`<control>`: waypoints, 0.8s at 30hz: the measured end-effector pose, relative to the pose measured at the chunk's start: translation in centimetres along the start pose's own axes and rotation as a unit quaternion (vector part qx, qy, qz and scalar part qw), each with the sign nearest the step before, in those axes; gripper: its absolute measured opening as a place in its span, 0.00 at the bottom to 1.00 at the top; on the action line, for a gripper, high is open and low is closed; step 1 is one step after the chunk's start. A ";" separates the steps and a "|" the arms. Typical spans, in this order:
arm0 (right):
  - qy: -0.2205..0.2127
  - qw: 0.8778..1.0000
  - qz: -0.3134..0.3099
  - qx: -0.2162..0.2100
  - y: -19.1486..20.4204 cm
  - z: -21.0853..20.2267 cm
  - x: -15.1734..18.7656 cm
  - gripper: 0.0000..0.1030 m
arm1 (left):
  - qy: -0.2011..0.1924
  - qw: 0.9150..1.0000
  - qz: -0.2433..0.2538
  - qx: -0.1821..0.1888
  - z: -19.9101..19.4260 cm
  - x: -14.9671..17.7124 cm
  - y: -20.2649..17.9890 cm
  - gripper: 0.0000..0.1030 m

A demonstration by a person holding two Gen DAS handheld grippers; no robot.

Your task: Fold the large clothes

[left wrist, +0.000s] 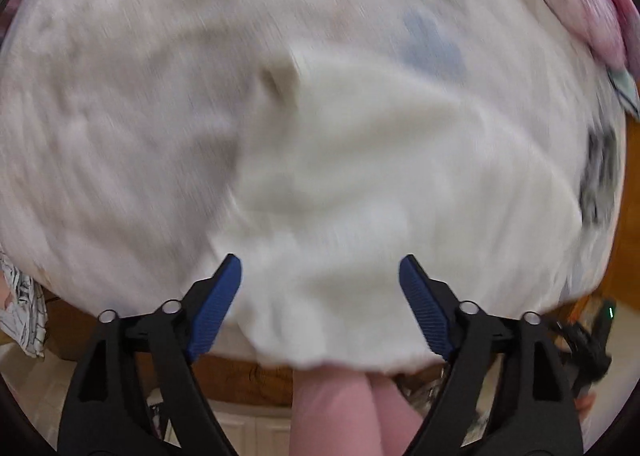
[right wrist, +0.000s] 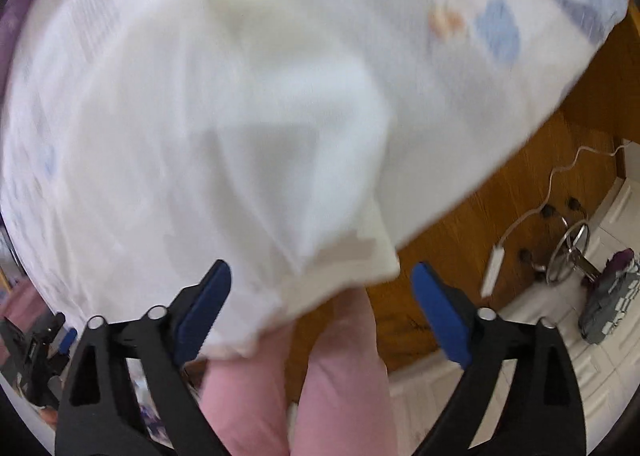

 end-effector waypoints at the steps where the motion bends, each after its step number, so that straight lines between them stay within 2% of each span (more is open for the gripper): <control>1: -0.008 1.000 0.007 -0.006 0.2 -0.9 -1.2 0.87 | -0.004 1.000 -0.008 0.000 -0.3 -1.6 0.8 0.81; 3: -0.021 0.999 0.022 -0.017 1.6 -2.0 -3.1 0.87 | -0.002 1.000 -0.028 -0.006 0.6 -3.5 1.2 0.81; 5: -0.038 0.998 0.030 -0.029 3.1 -3.2 -5.9 0.87 | -0.012 0.997 -0.068 -0.026 0.9 -6.0 2.6 0.81; 6: -0.046 0.998 0.031 -0.030 3.7 -3.7 -6.8 0.87 | -0.015 0.996 -0.082 -0.030 1.3 -6.6 2.5 0.78; 7: -0.054 0.998 0.031 -0.030 4.8 -3.6 -8.0 0.87 | -0.017 0.995 -0.092 -0.018 2.1 -7.4 2.0 0.76; 8: -0.057 0.998 0.030 -0.029 5.7 -3.9 -8.9 0.87 | -0.016 0.995 -0.095 -0.001 2.6 -8.0 1.6 0.64; 9: -0.057 0.998 0.029 -0.028 6.2 -3.9 -9.8 0.87 | -0.007 0.995 -0.100 0.020 3.5 -8.5 1.0 0.43; 10: -0.053 0.998 0.026 -0.029 6.8 -3.8 -10.8 0.87 | -0.001 0.994 -0.105 0.026 4.1 -8.7 0.5 0.34; 12: -0.054 0.998 0.020 -0.024 7.7 -3.0 -12.4 0.87 | -0.014 0.995 -0.099 0.005 4.6 -9.1 0.0 0.22; 14: -0.050 0.999 0.010 -0.018 8.1 -1.7 -13.7 0.87 | -0.032 0.995 -0.099 -0.001 4.3 -9.4 0.0 0.17; 17: 0.018 0.999 -0.029 -0.036 10.2 1.1 -14.4 0.87 | -0.059 0.989 -0.133 0.014 2.8 -9.7 -0.3 0.14; 19: 0.044 0.997 -0.031 -0.055 11.2 2.0 -15.1 0.65 | -0.078 0.985 -0.151 0.018 0.8 -9.2 -0.2 0.13; 20: 0.053 0.996 -0.029 -0.072 11.9 2.0 -15.3 0.42 | -0.087 0.984 -0.157 0.020 -0.2 -9.0 0.0 0.13; 21: 0.053 0.995 -0.027 -0.074 12.3 1.8 -15.6 0.33 | -0.094 0.983 -0.158 0.013 -0.7 -9.0 0.0 0.12; 24: 0.021 0.996 -0.044 -0.072 13.6 0.1 -16.8 0.16 | -0.103 0.984 -0.143 -0.019 -0.5 -10.6 0.1 0.12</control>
Point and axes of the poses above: each gripper's, at about its wrist camera, not at the fingertips, and z roughly the way its jaws point, y to its left, x to its underside, the point moved 6 cm from there along z, roughly the way its jaws point, and after that the axes turned 9 degrees about z, right-handed, at the moved point
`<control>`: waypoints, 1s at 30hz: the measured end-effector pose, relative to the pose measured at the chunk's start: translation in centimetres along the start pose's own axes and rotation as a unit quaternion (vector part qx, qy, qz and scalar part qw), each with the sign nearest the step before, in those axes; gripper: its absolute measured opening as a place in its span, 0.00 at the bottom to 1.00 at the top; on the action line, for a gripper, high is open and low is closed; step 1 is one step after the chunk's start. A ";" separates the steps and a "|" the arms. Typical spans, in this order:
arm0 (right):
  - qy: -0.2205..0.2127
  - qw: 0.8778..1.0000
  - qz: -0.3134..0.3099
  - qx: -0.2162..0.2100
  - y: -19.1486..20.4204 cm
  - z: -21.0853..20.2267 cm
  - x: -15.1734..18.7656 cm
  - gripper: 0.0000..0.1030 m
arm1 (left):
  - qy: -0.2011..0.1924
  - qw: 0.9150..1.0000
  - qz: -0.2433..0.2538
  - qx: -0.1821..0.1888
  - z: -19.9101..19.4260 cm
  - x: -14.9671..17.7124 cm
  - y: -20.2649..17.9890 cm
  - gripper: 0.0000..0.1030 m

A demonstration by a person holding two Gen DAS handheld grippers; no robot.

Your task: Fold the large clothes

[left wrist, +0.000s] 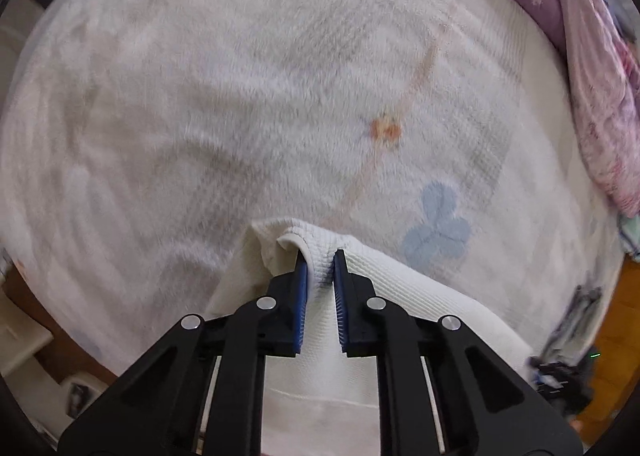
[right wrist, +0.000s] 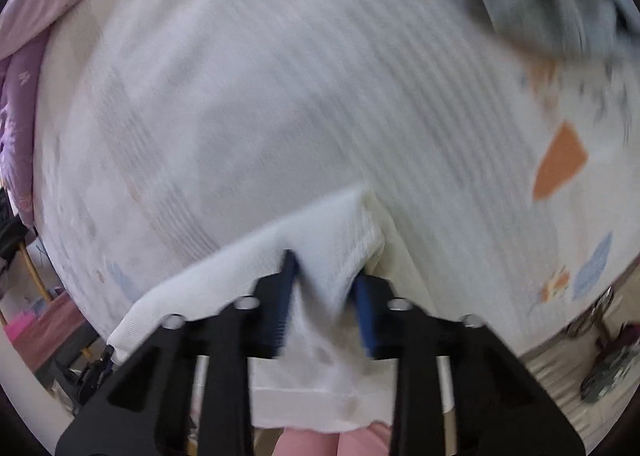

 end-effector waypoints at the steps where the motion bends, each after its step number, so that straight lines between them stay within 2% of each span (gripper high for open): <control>1: -0.007 1.000 0.003 0.003 0.1 -0.5 -0.7 0.15 | -0.009 1.000 0.000 -0.013 0.5 -1.0 0.0 0.12; 2: -0.008 1.000 0.008 0.004 0.0 -0.6 -1.3 0.14 | -0.016 1.000 -0.001 -0.023 1.3 -1.3 0.1 0.10; 3: -0.003 1.000 0.014 0.002 -0.2 -0.3 -1.9 0.14 | -0.035 0.997 0.004 -0.064 1.5 -2.1 1.3 0.00; 4: 0.007 1.000 0.024 0.002 -0.6 0.2 -2.5 0.14 | -0.042 0.993 0.016 -0.105 1.4 -3.1 2.1 0.00; 5: 0.014 0.999 0.032 0.003 -0.8 0.6 -2.7 0.14 | -0.027 0.991 0.024 -0.128 1.9 -4.0 2.4 0.00; 6: 0.013 0.999 0.029 0.004 -1.2 0.8 -2.6 0.14 | 0.010 0.994 0.013 -0.112 2.6 -4.4 2.6 0.01; 7: 0.010 1.000 0.016 0.009 -1.0 0.8 -2.5 0.14 | 0.026 0.997 -0.001 -0.078 2.9 -4.4 2.2 0.01; 8: 0.006 1.000 0.005 0.015 -0.8 0.7 -2.3 0.16 | 0.021 0.999 -0.010 -0.042 2.3 -4.3 1.7 0.01; 9: 0.003 1.000 -0.004 0.023 -0.7 0.5 -1.7 0.25 | 0.006 1.000 -0.002 -0.025 1.2 -4.0 1.2 0.04; 10: -0.006 0.999 -0.015 0.041 -0.5 -0.1 -0.9 0.33 | 0.002 1.000 0.017 -0.026 0.4 -3.4 0.6 0.10; 11: -0.027 0.998 -0.025 0.058 -0.4 -0.8 -0.1 0.42 | 0.004 0.999 0.033 -0.029 0.0 -2.8 0.1 0.35; 12: -0.064 0.995 -0.042 0.069 -0.4 -2.2 0.7 0.42 | 0.005 0.998 0.057 -0.025 -0.6 -1.4 -0.7 0.47; 13: -0.097 0.990 -0.067 0.077 -0.1 -3.6 1.9 0.41 | 0.001 0.997 0.072 -0.011 -0.9 -0.5 -1.3 0.47; 15: -0.121 0.985 -0.097 0.076 0.5 -5.2 3.9 0.37 | 0.003 0.993 0.108 0.044 -0.6 2.5 -2.7 0.47; 16: -0.119 0.986 -0.099 0.059 0.6 -5.6 5.1 0.36 | 0.008 0.992 0.121 0.039 0.1 3.7 -2.9 0.47; 17: -0.109 0.988 -0.100 0.045 0.5 -5.6 6.0 0.35 | 0.015 0.991 0.128 0.020 0.8 4.6 -2.6 0.40; 18: -0.095 0.989 -0.102 0.040 0.6 -5.0 6.8 0.34 | 0.034 0.990 0.134 -0.023 2.4 5.8 -1.7 0.26; 20: -0.073 0.989 -0.105 0.070 -0.1 -2.5 7.6 0.33 | 0.057 0.990 0.109 -0.063 5.0 7.0 0.5 0.08; 21: -0.059 0.989 -0.101 0.093 -0.9 -0.6 7.6 0.33 | 0.067 0.992 0.082 -0.065 6.5 7.5 2.1 0.04; 23: -0.025 0.991 -0.078 0.108 -2.8 3.7 7.3 0.35 | 0.086 0.995 0.038 -0.041 8.2 8.4 3.7 0.02; 24: -0.022 0.993 -0.068 0.098 -3.2 4.5 7.2 0.37 | 0.084 0.995 0.035 -0.036 7.8 8.4 3.9 0.02; 26: -0.028 0.993 -0.061 0.100 -3.0 4.1 7.5 0.37 | 0.090 0.993 0.061 -0.050 6.5 8.6 3.6 0.02; 27: -0.032 0.992 -0.057 0.108 -2.8 3.3 8.1 0.37 | 0.088 0.990 0.090 -0.067 5.3 9.1 3.5 0.03; 29: -0.032 0.991 -0.059 0.115 -2.7 1.8 9.8 0.39 | 0.091 0.987 0.117 -0.067 4.0 10.7 3.5 0.03; 30: -0.032 0.991 -0.060 0.119 -2.8 1.5 11.2 0.39 | 0.105 0.984 0.127 -0.066 3.9 11.9 3.7 0.03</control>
Point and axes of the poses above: each gripper's, at about its wrist camera, not at the fingertips, and z roughly the way its jaws point, y to its left, x to its underside, the point moved 6 cm from there along z, roughly the way its jaws point, and after that the axes turned 9 degrees about z, right-handed, at the moved point
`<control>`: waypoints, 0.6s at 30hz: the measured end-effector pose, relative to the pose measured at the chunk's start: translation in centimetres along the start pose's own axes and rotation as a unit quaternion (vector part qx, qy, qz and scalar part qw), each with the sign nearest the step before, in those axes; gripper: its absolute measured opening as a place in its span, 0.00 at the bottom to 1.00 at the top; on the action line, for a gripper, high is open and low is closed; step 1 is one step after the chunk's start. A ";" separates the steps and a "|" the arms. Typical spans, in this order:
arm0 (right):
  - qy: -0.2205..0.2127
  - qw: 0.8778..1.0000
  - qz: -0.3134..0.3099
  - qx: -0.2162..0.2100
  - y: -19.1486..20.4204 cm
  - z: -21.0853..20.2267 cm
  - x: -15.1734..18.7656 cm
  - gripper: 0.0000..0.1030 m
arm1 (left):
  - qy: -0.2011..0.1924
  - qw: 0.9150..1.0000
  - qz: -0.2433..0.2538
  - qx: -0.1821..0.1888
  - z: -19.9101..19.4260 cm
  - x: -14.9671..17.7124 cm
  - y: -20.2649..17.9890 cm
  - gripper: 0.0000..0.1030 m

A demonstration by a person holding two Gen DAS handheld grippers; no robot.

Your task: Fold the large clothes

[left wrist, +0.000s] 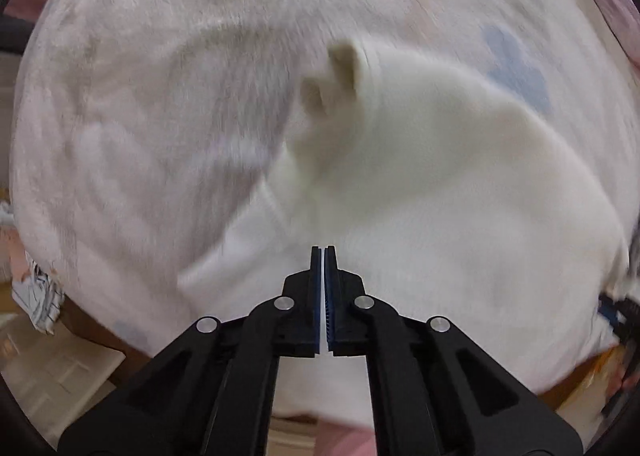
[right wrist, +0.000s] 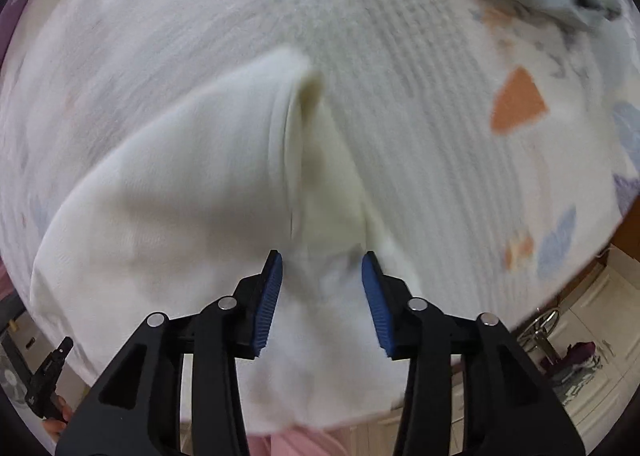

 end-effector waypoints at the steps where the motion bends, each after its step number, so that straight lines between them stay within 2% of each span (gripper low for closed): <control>1: 0.005 1.000 0.001 0.011 -0.4 0.3 1.6 0.39 | 0.013 1.000 0.007 -0.007 0.6 1.0 0.0 0.03; 2: 0.013 1.000 0.003 0.020 -0.6 0.9 2.7 0.39 | 0.030 0.999 0.015 -0.019 1.7 2.4 0.1 0.03; 4: 0.025 0.999 0.009 0.021 -1.7 3.7 5.3 0.46 | 0.058 0.998 0.020 -0.028 5.2 4.7 0.2 0.02; 5: 0.003 1.000 0.014 0.006 -2.5 4.7 6.2 0.48 | 0.058 0.998 0.019 -0.033 6.6 5.5 0.2 0.02; 6: -0.017 1.000 0.019 -0.005 -2.7 4.6 6.6 0.48 | 0.040 0.998 0.022 -0.044 6.8 5.8 0.1 0.02; 8: -0.007 0.999 0.036 0.010 -2.6 3.8 7.4 0.48 | 0.042 0.996 0.022 -0.076 6.1 6.3 -0.6 0.02; 9: 0.013 0.998 0.049 0.021 -2.7 3.3 8.4 0.48 | 0.058 0.996 0.018 -0.065 5.8 6.9 -1.2 0.02; 11: 0.022 0.999 0.027 0.037 -2.8 2.3 10.3 0.48 | 0.054 0.998 0.018 -0.039 5.1 8.2 -2.2 0.02; 13: 0.006 0.996 -0.033 0.086 -2.7 2.9 11.5 0.48 | 0.047 0.997 0.031 -0.050 5.1 9.7 -2.4 0.02; 14: 0.009 0.992 -0.053 0.110 -2.2 4.4 12.1 0.55 | 0.034 0.997 0.039 -0.056 5.5 10.0 -2.5 0.02; 15: 0.010 0.989 -0.065 0.130 -2.5 5.5 12.3 0.72 | 0.031 0.997 0.045 -0.061 5.8 10.2 -2.6 0.02; 16: 0.010 0.989 -0.051 0.140 -2.8 5.6 12.4 0.78 | 0.037 0.996 0.049 -0.068 6.1 10.2 -3.2 0.02; 17: 0.030 0.991 -0.022 0.128 -3.2 5.3 12.3 0.76 | 0.046 0.995 0.049 -0.075 5.8 9.9 -3.4 0.03; 18: 0.040 0.993 -0.002 0.112 -3.3 4.8 12.2 0.55 | 0.044 0.995 0.049 -0.078 5.3 9.4 -3.9 0.03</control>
Point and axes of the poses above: each gripper's, at about its wrist camera, not at the fingertips, and z roughly the way its jaws point, y to its left, x to its underside, the point moved 6 cm from there along z, roughly the way its jaws point, and after that the axes turned 9 degrees about z, right-handed, at the moved point
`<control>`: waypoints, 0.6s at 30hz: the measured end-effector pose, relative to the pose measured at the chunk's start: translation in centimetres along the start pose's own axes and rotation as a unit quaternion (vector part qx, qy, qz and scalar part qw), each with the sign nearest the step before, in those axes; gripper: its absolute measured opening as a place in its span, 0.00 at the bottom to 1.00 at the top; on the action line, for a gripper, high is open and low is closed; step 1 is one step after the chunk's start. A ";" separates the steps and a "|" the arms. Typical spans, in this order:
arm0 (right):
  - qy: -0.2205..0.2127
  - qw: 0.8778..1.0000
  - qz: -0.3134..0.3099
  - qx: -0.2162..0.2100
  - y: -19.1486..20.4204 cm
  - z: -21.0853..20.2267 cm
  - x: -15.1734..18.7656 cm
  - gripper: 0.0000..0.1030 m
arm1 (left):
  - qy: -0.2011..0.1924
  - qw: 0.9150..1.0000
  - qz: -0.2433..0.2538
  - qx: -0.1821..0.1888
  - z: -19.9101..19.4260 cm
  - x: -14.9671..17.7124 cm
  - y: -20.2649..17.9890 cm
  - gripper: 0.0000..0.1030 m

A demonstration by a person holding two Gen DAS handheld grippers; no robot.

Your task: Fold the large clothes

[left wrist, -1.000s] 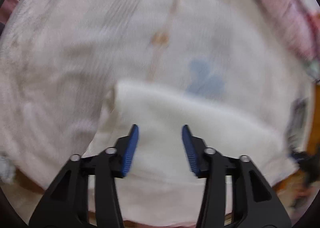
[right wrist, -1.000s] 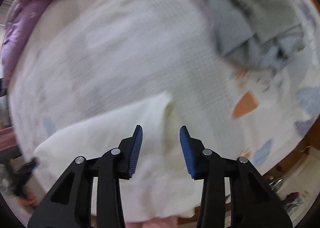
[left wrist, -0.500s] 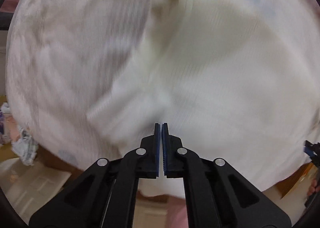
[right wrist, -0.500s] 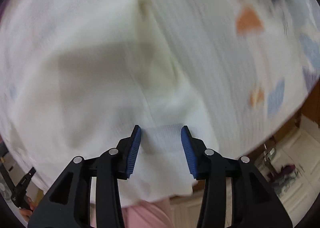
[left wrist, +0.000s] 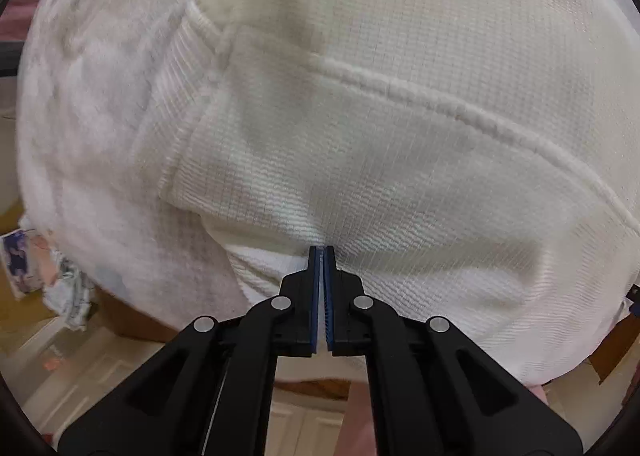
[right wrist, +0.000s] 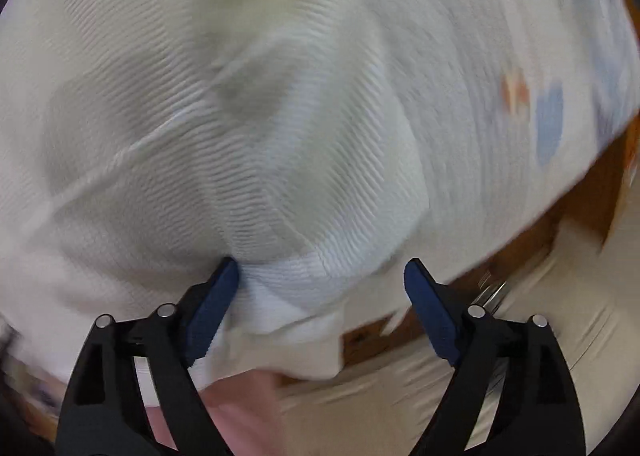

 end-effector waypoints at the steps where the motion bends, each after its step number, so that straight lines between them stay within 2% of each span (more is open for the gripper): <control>1: -0.002 0.999 0.020 -0.034 0.0 -1.7 0.2 0.42 | -0.026 1.000 0.000 0.009 -1.6 -0.4 -0.1 0.03; 2: -0.015 0.999 0.017 -0.033 0.1 -3.0 0.2 0.29 | -0.050 0.999 0.003 0.015 -2.5 -1.8 -0.6 0.03; 3: -0.039 0.999 0.002 -0.018 0.4 -4.8 0.4 0.21 | -0.072 0.997 0.010 0.018 -4.2 -2.2 -1.0 0.03; 4: -0.059 0.998 -0.011 -0.016 1.0 -6.4 0.5 0.19 | -0.081 0.996 0.017 0.021 -5.2 -2.1 -1.1 0.03; 7: -0.090 0.993 -0.029 -0.068 3.6 -10.3 1.0 0.18 | -0.106 0.993 0.039 0.029 -7.5 -3.9 -2.2 0.03; 10: -0.122 0.988 -0.060 -0.070 6.6 -13.2 1.3 0.18 | -0.126 0.990 0.063 0.019 -8.7 -5.2 -3.1 0.04; 11: -0.126 0.987 -0.066 -0.073 7.1 -13.8 0.6 0.21 | -0.130 0.989 0.062 0.021 -8.9 -6.7 -3.5 0.04; 12: -0.121 0.986 -0.076 -0.082 7.8 -14.2 0.1 0.42 | -0.131 0.989 0.055 0.030 -9.0 -7.3 -3.1 0.12; 13: -0.115 0.986 -0.081 -0.087 8.1 -14.5 -0.5 0.56 | -0.129 0.990 0.050 0.030 -8.9 -7.2 -3.0 0.21; 14: -0.118 0.986 -0.082 -0.083 8.4 -15.2 -2.2 0.76 | -0.121 0.992 0.043 0.015 -9.0 -7.9 -2.0 0.54; 15: -0.128 0.986 -0.077 -0.072 7.7 -15.7 -3.5 0.80 | -0.119 0.992 0.032 -0.011 -9.4 -9.1 -0.6 0.77; 16: -0.131 0.986 -0.071 -0.069 7.4 -16.1 -4.4 0.80 | -0.126 0.992 0.018 -0.022 -10.1 -11.2 0.2 0.79; 18: -0.120 0.988 -0.037 -0.088 6.6 -17.1 -7.0 0.84 | -0.127 0.992 -0.014 -0.005 -10.6 -13.0 3.3 0.80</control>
Point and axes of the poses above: each gripper's, at about its wrist camera, not at the fingertips, and z roughly the way its jaws point, y to its left, x to its underside, the point moved 6 cm from there along z, roughly the way its jaws point, and after that the axes turned 9 degrees about z, right-handed, at the moved point
